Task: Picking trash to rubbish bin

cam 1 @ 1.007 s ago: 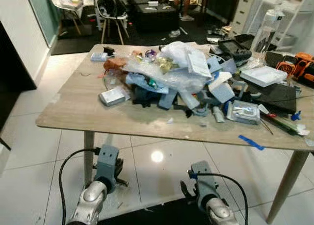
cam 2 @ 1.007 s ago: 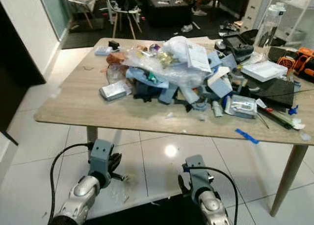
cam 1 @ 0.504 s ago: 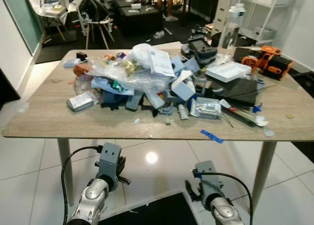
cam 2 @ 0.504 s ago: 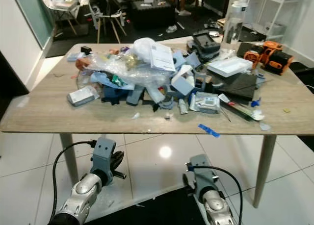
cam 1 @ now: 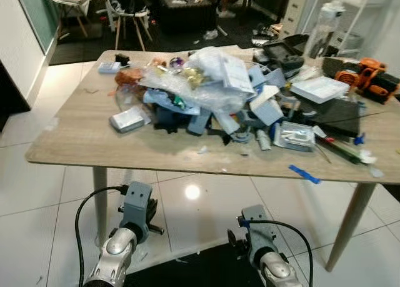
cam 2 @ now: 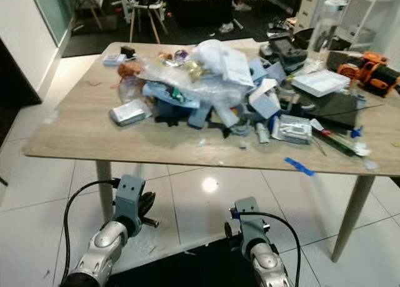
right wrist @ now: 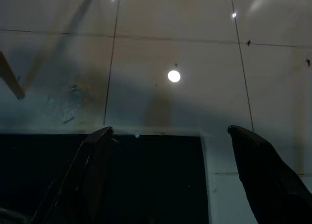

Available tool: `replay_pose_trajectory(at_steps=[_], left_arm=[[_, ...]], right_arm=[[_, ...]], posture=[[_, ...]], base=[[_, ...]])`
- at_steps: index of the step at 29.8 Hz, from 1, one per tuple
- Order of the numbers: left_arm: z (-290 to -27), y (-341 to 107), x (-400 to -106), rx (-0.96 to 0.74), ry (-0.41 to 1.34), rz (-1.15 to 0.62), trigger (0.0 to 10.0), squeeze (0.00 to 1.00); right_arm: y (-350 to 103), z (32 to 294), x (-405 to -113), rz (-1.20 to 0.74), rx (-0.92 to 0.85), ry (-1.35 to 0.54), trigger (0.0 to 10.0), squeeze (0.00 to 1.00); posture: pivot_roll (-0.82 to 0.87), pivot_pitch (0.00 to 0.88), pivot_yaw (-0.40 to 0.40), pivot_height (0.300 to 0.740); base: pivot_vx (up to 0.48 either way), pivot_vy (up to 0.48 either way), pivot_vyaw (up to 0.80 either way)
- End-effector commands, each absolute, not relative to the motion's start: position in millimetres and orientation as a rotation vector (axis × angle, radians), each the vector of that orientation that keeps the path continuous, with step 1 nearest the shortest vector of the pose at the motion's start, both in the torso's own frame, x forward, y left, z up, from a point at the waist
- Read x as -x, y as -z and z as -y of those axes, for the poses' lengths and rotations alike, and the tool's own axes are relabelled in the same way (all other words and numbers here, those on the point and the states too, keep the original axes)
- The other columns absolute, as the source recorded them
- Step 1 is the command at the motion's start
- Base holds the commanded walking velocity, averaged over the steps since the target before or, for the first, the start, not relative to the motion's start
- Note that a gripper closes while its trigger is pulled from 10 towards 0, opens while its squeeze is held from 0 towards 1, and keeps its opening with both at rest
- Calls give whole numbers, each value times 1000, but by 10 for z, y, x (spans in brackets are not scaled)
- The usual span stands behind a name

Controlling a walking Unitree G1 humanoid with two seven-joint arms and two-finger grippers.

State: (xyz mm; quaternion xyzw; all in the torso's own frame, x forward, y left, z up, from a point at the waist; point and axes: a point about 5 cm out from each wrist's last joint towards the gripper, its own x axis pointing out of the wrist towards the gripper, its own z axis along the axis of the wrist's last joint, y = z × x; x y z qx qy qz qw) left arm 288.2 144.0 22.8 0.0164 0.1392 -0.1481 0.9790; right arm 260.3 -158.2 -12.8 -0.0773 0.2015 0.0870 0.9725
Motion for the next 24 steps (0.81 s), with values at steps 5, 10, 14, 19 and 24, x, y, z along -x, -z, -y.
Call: replay_pose_trajectory(at_steps=[5, 10, 14, 19, 24], left_arm=[[-1419, -208, -2827, -11, 312, -273, 10000, 0], [-1402, -201, -2805, -31, 342, -271, 10000, 0], [-1388, -191, -2795, 12, 335, -277, 10000, 0], [-1388, -191, -2806, 13, 319, -279, 10000, 0], [-1387, -196, -2811, -1, 321, -276, 10000, 0]], right_arm=[[-47, 1725, -2645, -269, 153, -84, 10000, 0], [-261, 1817, -2724, -148, 128, -16, 10000, 0], [-371, 1874, -2750, -99, 126, 13, 10000, 0], [-400, 1859, -2746, -82, 120, -12, 10000, 0], [-474, 1829, -2746, -57, 97, -29, 10000, 0]], posture=[[-42, 71, 33, 740], [-49, 68, 34, 740], [-53, 65, 32, 740], [-58, 62, 32, 740], [-59, 63, 28, 740]], base=[[0, 0, 0], [0, 0, 0], [0, -463, 0], [0, -82, 0], [0, 0, 0]])
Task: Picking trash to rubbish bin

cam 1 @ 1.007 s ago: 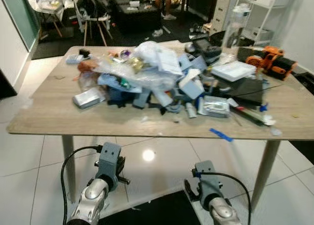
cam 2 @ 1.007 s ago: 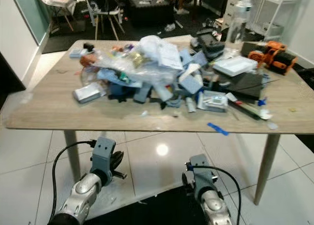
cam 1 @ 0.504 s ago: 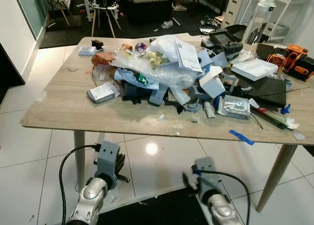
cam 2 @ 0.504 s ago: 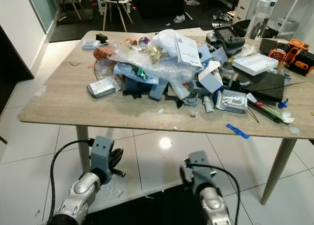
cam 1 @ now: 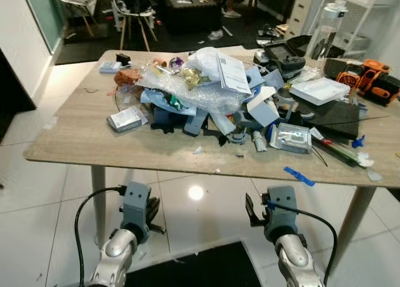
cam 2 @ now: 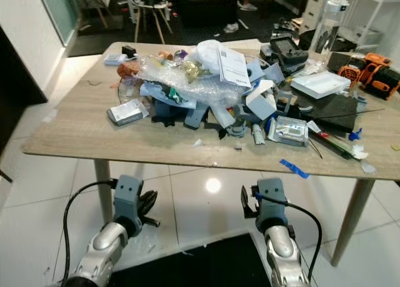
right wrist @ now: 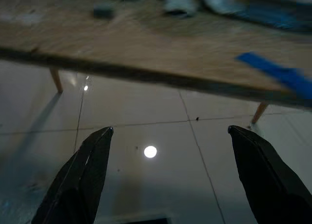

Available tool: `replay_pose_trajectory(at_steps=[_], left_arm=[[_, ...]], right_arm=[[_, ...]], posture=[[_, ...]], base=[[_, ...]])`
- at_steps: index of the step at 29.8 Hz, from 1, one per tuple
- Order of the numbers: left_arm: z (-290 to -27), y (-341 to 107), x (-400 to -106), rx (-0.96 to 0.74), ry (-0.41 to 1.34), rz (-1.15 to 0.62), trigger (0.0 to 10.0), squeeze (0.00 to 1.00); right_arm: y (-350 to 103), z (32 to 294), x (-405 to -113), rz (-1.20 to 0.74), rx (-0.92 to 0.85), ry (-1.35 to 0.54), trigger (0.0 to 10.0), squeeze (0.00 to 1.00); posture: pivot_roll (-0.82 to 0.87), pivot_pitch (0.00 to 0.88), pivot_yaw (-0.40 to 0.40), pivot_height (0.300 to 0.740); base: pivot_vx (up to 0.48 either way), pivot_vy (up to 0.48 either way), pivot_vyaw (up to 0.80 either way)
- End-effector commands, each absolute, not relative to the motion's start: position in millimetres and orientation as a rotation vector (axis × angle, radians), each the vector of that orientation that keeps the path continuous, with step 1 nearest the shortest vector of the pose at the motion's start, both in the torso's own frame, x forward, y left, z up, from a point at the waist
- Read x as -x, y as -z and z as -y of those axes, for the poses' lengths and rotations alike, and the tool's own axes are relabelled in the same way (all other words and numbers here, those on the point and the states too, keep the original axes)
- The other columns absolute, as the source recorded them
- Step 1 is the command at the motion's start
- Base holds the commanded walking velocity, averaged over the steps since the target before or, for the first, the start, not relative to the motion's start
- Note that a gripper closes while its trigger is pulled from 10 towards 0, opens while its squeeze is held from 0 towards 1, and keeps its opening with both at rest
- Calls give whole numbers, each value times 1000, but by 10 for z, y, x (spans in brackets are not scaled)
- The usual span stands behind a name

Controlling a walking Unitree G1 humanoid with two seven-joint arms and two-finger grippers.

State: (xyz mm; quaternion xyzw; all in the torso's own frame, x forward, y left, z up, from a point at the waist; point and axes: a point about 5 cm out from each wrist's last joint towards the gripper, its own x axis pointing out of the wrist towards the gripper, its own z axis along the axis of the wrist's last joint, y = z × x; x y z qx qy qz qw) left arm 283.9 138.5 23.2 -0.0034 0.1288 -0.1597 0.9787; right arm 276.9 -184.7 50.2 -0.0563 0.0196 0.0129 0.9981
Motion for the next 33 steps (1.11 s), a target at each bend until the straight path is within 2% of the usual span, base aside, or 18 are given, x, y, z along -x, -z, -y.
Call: replay_pose_trajectory(at_steps=[1, 9, 16, 19, 25, 30, 31, 33], left_arm=[[-1388, -197, -2812, -1, 321, -276, 10000, 0], [-1388, -187, -2805, -12, 332, -282, 10000, 0], [-1377, -175, -2789, -18, 345, -287, 10000, 0], [-1389, -205, -2788, -10, 341, -263, 10000, 0], [-1377, -363, -2814, 13, 371, -169, 10000, 0], [-1204, -654, -2849, 2, 510, -45, 10000, 0], [-1172, -709, -2868, -5, 527, -27, 10000, 0], [-1151, -806, -2919, 1, 523, 1, 10000, 0]], right_arm=[[-491, 1827, -2745, -53, 94, -29, 10000, 0], [-745, 1810, -2786, 37, 54, -16, 10000, 0], [-665, 1680, -2726, -83, 79, -106, 10000, 0], [-768, 1758, -2653, 6, 72, -67, 10000, 0], [-1125, 1927, -2732, 145, 47, 13, 10000, 0], [-1168, 2298, -2939, 36, 104, 128, 10000, 0], [-1150, 2380, -2982, 14, 108, 126, 10000, 1000], [-1157, 2495, -3052, -1, 101, 125, 10000, 1000]], posture=[[-59, 63, 28, 740], [-60, 74, 29, 740], [-57, 78, 24, 740], [-52, 83, 25, 740], [-60, 89, 38, 740], [-54, 100, 44, 740], [-49, 105, 43, 740], [-39, 118, 44, 740]], base=[[0, 0, 0], [0, 0, 0], [0, 0, 0], [0, 0, 0], [0, 0, 0], [0, 0, 0], [0, 0, 0], [0, 0, 0]])
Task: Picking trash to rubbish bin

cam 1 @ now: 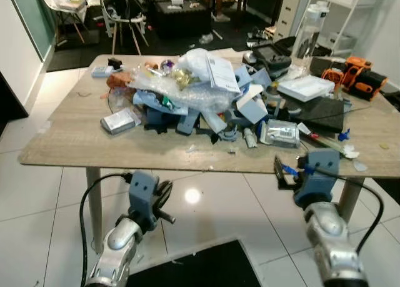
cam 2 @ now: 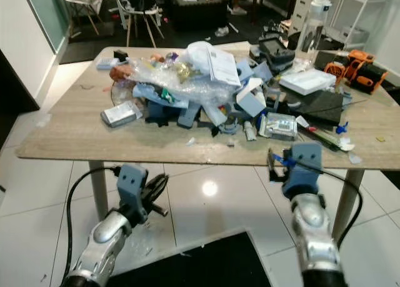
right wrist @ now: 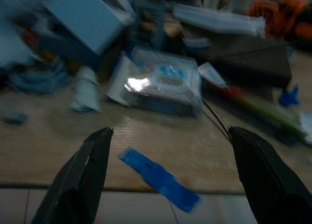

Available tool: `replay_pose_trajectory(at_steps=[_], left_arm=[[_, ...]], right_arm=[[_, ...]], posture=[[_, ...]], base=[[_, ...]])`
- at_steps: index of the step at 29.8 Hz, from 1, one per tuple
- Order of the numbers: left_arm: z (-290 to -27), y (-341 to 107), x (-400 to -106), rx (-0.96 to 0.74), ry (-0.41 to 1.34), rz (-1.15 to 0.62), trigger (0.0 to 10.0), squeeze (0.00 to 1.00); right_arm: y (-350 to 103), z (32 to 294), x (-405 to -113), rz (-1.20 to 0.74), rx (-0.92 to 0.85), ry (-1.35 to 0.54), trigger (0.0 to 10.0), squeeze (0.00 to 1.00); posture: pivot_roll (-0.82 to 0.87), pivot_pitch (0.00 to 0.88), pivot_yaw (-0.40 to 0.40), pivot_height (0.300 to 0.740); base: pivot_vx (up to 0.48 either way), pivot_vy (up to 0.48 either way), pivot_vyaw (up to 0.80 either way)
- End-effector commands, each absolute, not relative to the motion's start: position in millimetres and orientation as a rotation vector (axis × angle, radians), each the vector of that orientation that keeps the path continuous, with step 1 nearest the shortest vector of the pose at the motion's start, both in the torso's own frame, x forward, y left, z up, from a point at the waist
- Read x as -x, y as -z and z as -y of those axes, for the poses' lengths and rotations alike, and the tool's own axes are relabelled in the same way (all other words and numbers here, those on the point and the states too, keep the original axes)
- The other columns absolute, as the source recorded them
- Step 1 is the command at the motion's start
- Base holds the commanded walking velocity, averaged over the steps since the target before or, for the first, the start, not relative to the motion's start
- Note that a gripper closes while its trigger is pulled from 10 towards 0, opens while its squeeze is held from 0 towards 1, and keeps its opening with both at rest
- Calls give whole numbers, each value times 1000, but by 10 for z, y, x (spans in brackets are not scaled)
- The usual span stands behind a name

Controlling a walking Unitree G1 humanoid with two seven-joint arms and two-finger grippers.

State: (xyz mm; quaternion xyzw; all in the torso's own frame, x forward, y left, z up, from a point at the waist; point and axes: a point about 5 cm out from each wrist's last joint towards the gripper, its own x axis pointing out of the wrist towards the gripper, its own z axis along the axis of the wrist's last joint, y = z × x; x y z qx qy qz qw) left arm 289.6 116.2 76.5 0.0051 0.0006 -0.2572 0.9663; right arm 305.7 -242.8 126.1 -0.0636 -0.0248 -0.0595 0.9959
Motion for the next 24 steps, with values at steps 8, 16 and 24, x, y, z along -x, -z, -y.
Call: replay_pose_trajectory(at_steps=[8, 16, 24], left_arm=[[-1182, -1009, -3005, 37, 488, 60, 10000, 0], [-1188, -1094, -2994, 43, 484, 42, 10000, 0], [-1154, -1131, -2957, 50, 511, 48, 10000, 0]], right_arm=[[-1290, 2581, -3217, 26, 80, 88, 10000, 1000], [-1523, 2513, -3417, 104, 104, 73, 10000, 0], [-1501, 2424, -3424, 120, 107, 54, 10000, 0]], posture=[[-19, 141, 58, 740], [-6, 148, 48, 740], [-9, 138, 46, 740]], base=[[0, 0, 0], [0, 0, 0], [116, 0, 0]])
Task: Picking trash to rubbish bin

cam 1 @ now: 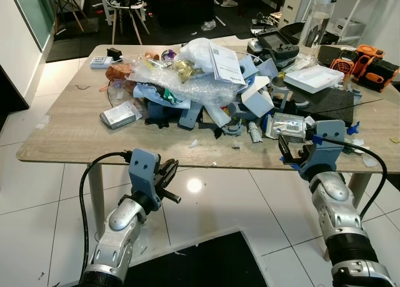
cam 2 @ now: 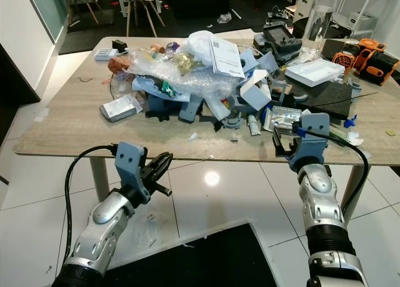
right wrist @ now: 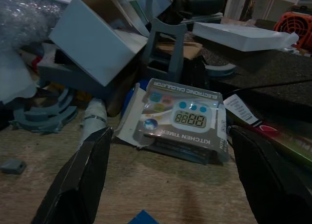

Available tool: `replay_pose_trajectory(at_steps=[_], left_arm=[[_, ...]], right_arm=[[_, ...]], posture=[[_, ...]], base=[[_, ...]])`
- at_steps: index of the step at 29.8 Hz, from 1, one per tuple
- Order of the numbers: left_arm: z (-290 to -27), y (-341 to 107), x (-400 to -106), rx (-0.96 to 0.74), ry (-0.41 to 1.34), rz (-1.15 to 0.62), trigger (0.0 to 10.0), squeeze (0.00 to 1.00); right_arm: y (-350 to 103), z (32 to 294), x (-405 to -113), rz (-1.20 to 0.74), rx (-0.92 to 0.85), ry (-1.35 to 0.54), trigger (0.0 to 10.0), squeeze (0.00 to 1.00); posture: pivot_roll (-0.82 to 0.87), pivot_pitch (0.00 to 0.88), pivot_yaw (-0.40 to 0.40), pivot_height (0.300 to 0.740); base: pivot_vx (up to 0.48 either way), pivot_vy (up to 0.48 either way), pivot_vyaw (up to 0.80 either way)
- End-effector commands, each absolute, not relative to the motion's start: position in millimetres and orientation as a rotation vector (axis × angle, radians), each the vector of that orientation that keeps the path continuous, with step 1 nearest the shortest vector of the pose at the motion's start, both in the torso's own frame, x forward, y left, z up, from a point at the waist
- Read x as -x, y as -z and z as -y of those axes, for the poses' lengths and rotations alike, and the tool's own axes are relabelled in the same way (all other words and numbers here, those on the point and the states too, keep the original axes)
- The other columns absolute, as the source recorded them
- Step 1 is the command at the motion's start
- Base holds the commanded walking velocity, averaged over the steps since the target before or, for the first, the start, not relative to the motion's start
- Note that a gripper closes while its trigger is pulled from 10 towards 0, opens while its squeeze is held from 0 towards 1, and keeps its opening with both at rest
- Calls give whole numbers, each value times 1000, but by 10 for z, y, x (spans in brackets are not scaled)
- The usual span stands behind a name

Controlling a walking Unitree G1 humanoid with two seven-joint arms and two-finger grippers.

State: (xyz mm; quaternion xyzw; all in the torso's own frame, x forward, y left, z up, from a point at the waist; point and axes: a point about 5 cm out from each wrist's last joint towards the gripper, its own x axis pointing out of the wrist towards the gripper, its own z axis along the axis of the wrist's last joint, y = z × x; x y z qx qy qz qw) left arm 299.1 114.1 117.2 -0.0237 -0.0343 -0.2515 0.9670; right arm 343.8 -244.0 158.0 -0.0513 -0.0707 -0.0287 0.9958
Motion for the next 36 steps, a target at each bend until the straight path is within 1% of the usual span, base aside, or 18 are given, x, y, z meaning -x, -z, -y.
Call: replay_pose_trajectory(at_steps=[1, 4, 8, 19, 36], left_arm=[[-1159, -1135, -2956, 50, 511, 49, 10000, 0], [-1175, -1144, -2963, 49, 508, 46, 10000, 0], [-1165, -1155, -2969, 51, 509, 48, 10000, 0], [-1156, -1158, -2962, 50, 509, 50, 10000, 0], [-1189, -1172, -2968, 42, 478, 69, 10000, 0]], right_arm=[[-1497, 2400, -3420, 124, 103, 51, 10000, 0], [-1512, 2304, -3405, 154, 119, 25, 10000, 0], [-1542, 2262, -3392, 179, 142, 8, 10000, 0], [-1619, 2282, -3375, 212, 174, -1, 10000, 0], [-1708, 2189, -3347, 250, 195, -46, 10000, 0]], posture=[[-14, 133, 50, 740], [-20, 126, 52, 740], [-21, 121, 50, 740], [-26, 109, 50, 740], [-24, 117, 42, 740]], base=[[341, 0, 0], [344, 0, 0], [348, 0, 0], [342, 0, 0], [0, 0, 0]])
